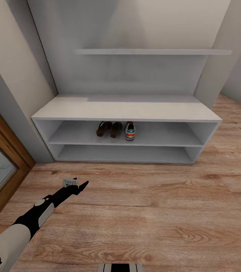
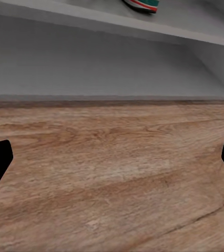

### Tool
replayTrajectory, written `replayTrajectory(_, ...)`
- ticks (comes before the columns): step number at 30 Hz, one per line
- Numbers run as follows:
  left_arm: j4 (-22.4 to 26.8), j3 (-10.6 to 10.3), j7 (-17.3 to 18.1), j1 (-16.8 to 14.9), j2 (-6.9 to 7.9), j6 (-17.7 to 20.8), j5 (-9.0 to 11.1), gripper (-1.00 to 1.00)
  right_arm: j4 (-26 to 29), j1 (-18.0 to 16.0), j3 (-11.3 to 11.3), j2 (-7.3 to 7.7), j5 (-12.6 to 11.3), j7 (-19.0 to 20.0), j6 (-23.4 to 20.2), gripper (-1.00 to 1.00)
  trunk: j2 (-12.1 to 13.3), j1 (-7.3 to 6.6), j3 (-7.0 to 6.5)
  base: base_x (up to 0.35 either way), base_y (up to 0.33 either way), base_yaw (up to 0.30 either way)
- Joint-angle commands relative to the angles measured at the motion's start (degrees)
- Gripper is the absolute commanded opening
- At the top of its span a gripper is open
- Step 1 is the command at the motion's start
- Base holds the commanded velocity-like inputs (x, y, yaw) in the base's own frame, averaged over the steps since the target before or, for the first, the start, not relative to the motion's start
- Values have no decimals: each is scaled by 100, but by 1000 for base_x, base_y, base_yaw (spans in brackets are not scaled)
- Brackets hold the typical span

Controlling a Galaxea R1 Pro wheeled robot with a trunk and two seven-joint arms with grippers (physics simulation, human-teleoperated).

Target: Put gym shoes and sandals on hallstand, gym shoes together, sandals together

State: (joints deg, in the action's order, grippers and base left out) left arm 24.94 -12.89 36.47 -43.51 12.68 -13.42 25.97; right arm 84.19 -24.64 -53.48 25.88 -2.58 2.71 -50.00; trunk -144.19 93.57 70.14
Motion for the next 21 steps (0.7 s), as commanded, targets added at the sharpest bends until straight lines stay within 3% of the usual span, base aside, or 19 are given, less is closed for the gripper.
replayTrajectory(1, -7, -46, -6, -3, 10, -38, 40, 100, 2, -6, 462, -50, -85, 10, -27, -100, -2, -1, 4, 0, 0, 0)
replayTrajectory(2, -7, -47, -7, -2, 12, -38, 40, 100, 0, -6, 948, -121, -88, 0, -27, -100, -2, -1, 4, 0, 0, 0)
replayTrajectory(3, -7, -45, -5, -2, 152, -38, 40, 100, -24, -6, 3758, -489, -145, -26, -36, -100, -2, -1, 4, 0, 0, 0)
replayTrajectory(4, -5, -46, 1, -1, 223, -38, 43, 100, -77, -6, 3972, -625, -150, -27, -49, -100, -2, -1, 4, 0, 0, 0)
replayTrajectory(9, -6, -47, 7, -1, 306, -38, 45, 100, -578, -6, 4159, -1087, -154, -28, -65, -100, -2, -1, 4, 0, 0, 0)
replayTrajectory(13, -2, -47, 4, 0, 318, -38, 43, 100, -1148, -16, 4193, -1221, -155, -26, -74, -100, -2, -1, 4, 0, 0, 0)
replayTrajectory(15, 1, -47, 6, -1, 321, -35, 41, 100, -1423, -47, 4210, -1359, -152, -27, -77, -100, -2, -1, 4, 0, 0, 0)
replayTrajectory(16, 0, -47, 7, -1, 322, -31, 40, 100, -1596, -180, 4224, -1648, -127, -34, -79, -100, -2, -1, 4, 0, 0, 0)
replayTrajectory(19, 2, -49, 8, -1, 321, -30, 40, 100, -1855, -596, 4235, -2021, -104, -40, -85, -100, -2, -1, 4, 0, 0, 0)
replayTrajectory(20, 2, -55, 9, -1, 316, -29, 40, 100, -2336, -1056, 4239, -2202, -96, -42, -87, -100, -2, -1, 4, 0, 0, 0)
replayTrajectory(21, 2, -57, 9, -1, 316, -29, 40, 100, -2426, -1157, 4239, -2221, -96, -42, -88, -100, -2, -1, 4, 0, 0, 0)
